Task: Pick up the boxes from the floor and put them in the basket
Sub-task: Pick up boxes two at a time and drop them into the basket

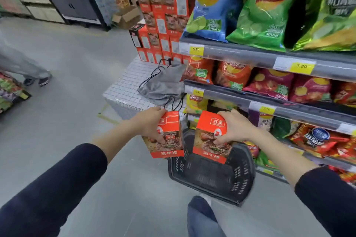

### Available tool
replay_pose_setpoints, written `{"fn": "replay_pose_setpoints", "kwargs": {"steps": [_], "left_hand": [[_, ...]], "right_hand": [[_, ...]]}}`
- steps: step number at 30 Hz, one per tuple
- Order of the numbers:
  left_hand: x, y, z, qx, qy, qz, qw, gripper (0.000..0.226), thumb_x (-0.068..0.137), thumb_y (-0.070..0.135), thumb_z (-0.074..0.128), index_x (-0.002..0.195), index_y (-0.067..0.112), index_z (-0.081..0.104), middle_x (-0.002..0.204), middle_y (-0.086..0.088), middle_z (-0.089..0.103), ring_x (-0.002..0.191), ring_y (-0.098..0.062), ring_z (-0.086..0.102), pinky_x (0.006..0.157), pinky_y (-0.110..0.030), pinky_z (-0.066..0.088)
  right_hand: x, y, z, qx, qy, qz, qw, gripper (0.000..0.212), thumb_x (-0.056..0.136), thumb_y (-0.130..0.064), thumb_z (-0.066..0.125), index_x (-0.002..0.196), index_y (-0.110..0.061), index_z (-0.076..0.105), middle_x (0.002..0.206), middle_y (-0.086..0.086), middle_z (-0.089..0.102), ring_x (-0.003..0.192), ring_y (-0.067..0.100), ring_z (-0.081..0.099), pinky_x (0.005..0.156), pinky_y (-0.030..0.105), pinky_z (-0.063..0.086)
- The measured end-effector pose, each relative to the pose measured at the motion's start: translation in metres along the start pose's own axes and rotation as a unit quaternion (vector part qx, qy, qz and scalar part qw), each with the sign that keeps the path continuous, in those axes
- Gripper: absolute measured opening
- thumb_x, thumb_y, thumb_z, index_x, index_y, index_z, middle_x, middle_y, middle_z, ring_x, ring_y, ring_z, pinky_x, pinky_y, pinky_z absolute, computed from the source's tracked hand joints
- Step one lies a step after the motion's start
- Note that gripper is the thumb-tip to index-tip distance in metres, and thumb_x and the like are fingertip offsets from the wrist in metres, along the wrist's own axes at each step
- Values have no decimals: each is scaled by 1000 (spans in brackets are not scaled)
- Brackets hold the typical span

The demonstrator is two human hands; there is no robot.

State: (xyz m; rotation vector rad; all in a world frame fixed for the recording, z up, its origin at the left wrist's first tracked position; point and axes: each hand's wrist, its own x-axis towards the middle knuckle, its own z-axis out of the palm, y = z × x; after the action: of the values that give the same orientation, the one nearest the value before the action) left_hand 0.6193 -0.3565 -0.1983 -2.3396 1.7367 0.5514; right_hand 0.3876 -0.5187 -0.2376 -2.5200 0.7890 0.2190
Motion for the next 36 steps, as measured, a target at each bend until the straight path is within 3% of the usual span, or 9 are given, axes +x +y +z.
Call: {"fn": "replay_pose_setpoints", "kwargs": {"steps": [4, 7, 12, 17, 23, 27, 36], "left_hand": [[75, -10, 31, 7, -43, 40, 998, 110, 56, 53, 82, 142, 13, 26, 131, -5, 45, 118, -22, 46, 95, -35, 41], [124, -16, 62, -5, -65, 70, 995, 111, 57, 52, 82, 143, 12, 24, 133, -6, 44, 121, -24, 45, 97, -36, 39], [199, -23, 144, -20, -96, 104, 990, 113, 61, 48, 82, 145, 7, 19, 145, -11, 34, 132, -27, 35, 107, -36, 31], [266, -30, 253, -2, -101, 127, 987, 105, 69, 42, 77, 146, 5, 16, 142, -12, 33, 131, -29, 34, 107, -36, 31], [328, -31, 387, 14, -93, 138, 986, 102, 73, 39, 76, 146, 5, 14, 147, -9, 28, 137, -24, 25, 113, -28, 16], [359, -28, 468, 51, -73, 153, 984, 101, 71, 42, 76, 145, 9, 16, 144, -6, 31, 134, -23, 30, 113, -31, 22], [404, -23, 563, 102, -39, 130, 985, 98, 70, 38, 77, 144, 11, 18, 142, -6, 33, 134, -23, 31, 116, -36, 20]], "right_hand": [[45, 33, 26, -32, -11, 47, 998, 102, 52, -58, 79, 133, -13, 38, 117, 6, 46, 108, 23, 42, 92, 36, 42], [74, 57, 53, -52, -32, 67, 996, 109, 56, -59, 78, 141, -11, 29, 124, 8, 40, 114, 24, 40, 97, 35, 37], [119, 98, 127, -74, -56, 85, 992, 108, 60, -57, 77, 143, -11, 24, 132, 9, 39, 120, 26, 37, 104, 35, 30], [159, 146, 230, -72, -66, 86, 991, 100, 64, -48, 76, 142, -10, 25, 131, 8, 37, 120, 26, 37, 105, 35, 29], [203, 201, 361, -84, -66, 82, 991, 94, 67, -42, 74, 141, -7, 27, 131, 11, 39, 122, 28, 40, 112, 37, 24], [225, 230, 439, -79, -64, 111, 989, 98, 67, -40, 76, 143, -7, 23, 135, 10, 37, 123, 26, 38, 111, 35, 25], [253, 271, 537, -66, -43, 128, 989, 94, 68, -34, 77, 142, -4, 27, 135, 13, 40, 126, 29, 37, 115, 37, 19]]}}
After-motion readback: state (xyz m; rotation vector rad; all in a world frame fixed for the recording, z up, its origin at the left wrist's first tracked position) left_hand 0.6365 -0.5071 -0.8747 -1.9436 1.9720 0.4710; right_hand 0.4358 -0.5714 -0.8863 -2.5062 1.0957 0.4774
